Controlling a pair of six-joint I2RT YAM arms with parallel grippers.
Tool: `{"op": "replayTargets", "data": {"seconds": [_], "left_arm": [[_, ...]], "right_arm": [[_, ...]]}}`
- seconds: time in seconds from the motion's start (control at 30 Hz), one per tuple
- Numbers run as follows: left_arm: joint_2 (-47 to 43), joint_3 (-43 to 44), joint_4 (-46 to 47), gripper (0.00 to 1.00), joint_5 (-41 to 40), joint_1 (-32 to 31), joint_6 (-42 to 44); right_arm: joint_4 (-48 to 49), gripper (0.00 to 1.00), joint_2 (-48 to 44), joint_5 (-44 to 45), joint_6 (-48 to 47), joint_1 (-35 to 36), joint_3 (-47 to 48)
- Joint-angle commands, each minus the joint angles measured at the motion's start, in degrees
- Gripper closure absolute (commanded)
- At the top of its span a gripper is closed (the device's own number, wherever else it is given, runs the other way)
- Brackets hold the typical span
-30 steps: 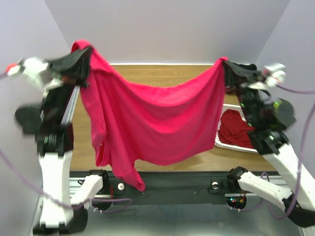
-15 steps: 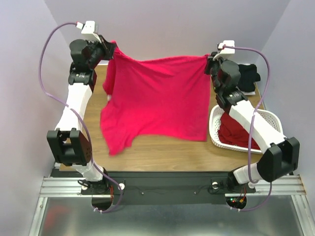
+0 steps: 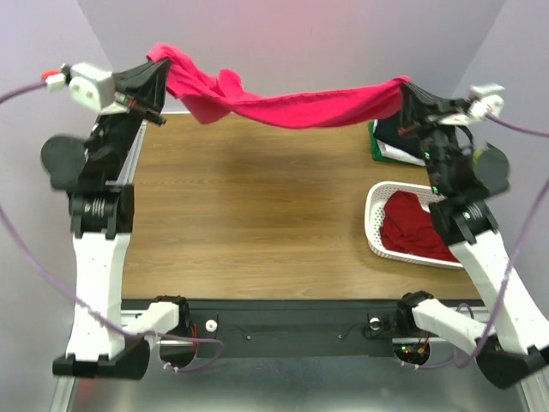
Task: Fold and stack the t-shirts
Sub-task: Flatten the tshirt out
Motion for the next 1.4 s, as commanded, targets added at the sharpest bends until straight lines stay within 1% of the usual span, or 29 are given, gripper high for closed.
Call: {"op": "replayTargets", "data": {"seconds": [0.0,0.1,0.13,0.2,0.33,0.47,0.6,0.7,0.73,0.77,0.8,0.87,0.9,0.93,1.0,1.03,1.07,1.1,1.13,1.17,1.2,1.23,1.27,1.3,1.33,1.37], "left_arm": [[-5.32,-2.69,0.12,1.0,2.52,-0.4,1.07],[-11.37,-2.34,-2.96,1.0,3.22,-0.4,1.25],[-12.44,-2.08,-3.67,1.0,3.31,-0.4,1.34],[-15.34,-1.29,-5.25,1.0,3.4,-0.4,1.6],[-17.55,1.6,-6.66,1.0,3.84,-0.4,1.87],[-15.54,5.21,-7.54,1.0,4.89,-0.4,2.13],[-11.15,5.66,-7.98,1.0,5.42,-0.4,2.39],[-6.14,3.47,-7.72,1.0,3.93,-0.4,3.18],[-2.91,1.98,-7.37,1.0,3.49,-0.4,3.27],[-0.87,1.18,-6.76,1.0,3.14,-0.4,3.27],[3.85,0.3,-5.62,1.0,2.35,-0.4,3.18],[9.58,0.47,-5.08,1.0,1.3,-0.4,3.1],[12.83,0.91,-4.91,1.0,0.51,-0.32,2.92],[19.91,2.48,-4.99,1.0,-0.54,-0.32,2.75],[28.11,6.16,-8.05,1.0,-1.17,0.03,2.48],[37.03,11.84,-9.64,0.99,-1.43,0.21,1.61],[41.64,15.38,-11.39,0.89,-1.26,0.39,1.43],[46.12,19.24,-15.67,0.71,-1.69,0.47,1.25],[54.78,28.33,-18.5,0.44,-2.04,0.56,1.08],[58.26,32.6,-21.05,0.25,-2.13,0.56,0.99],[60.65,35.77,-23.6,0.07,-2.48,0.48,0.9],[62.59,37.89,-23.45,0.01,-2.4,0.39,0.46],[62.34,37.3,-22.67,0.01,-2.66,0.3,0.29],[61.38,35.9,-19.7,0.01,-2.84,0.21,0.11],[58.24,30.67,-17.58,0.01,-2.75,0.12,-0.59],[56.38,27.66,-14.87,0.01,-2.66,0.12,-0.94]], "right_arm": [[-0.56,0.99,-6.33,-4.7,0.83,0.32,-3.12],[-1.53,0.99,-12.82,-6.19,1.44,0.24,-5.32],[-1.88,0.99,-14.24,-7.94,1.45,0.24,-5.58],[-3.11,0.99,-17.84,-8.66,1.71,0.24,-5.85],[-4.26,0.99,-21.37,-8.22,1.45,0.24,-4.89],[-5.4,0.99,-20.15,-6.11,0.57,0.24,-2.51],[-6.01,0.99,-17.34,-2.87,0.65,0.24,-2.59],[-5.84,0.99,-14.0,0.91,1.18,0.24,-5.23],[-5.58,0.99,-12.51,2.4,1.27,0.32,-6.1],[-4.79,0.99,-11.02,5.55,1.53,0.24,-7.33],[-2.0,0.99,-7.52,7.41,1.97,0.24,-10.21],[1.87,0.99,-3.2,12.93,2.32,0.24,-12.69],[4.59,0.99,2.82,14.61,3.11,0.06,-13.92],[5.32,0.99,6.1,16.2,3.55,-0.03,-13.76],[6.46,0.99,13.92,17.27,5.56,-0.9,-12.27],[6.81,0.99,21.87,16.48,6.53,-2.47,-10.0],[6.99,0.99,25.96,15.08,7.68,-3.45,-8.24],[6.64,0.99,29.74,14.81,9.08,-4.33,-6.4],[5.86,0.99,34.21,14.63,9.88,-5.99,-3.68],[4.55,0.99,41.05,14.89,10.49,-6.96,1.74],[0.18,0.83,44.59,15.42,11.2,-7.58,5.45],[-1.6,0.36,48.63,16.38,11.38,-8.37,9.84],[-2.14,0.2,49.8,16.22,11.12,-8.38,10.75],[-2.06,0.1,50.34,15.95,11.03,-8.46,11.11],[-2.15,0.0,50.43,14.91,11.03,-8.46,11.11],[-2.06,0.0,50.34,14.55,11.03,-8.46,11.11]]}}
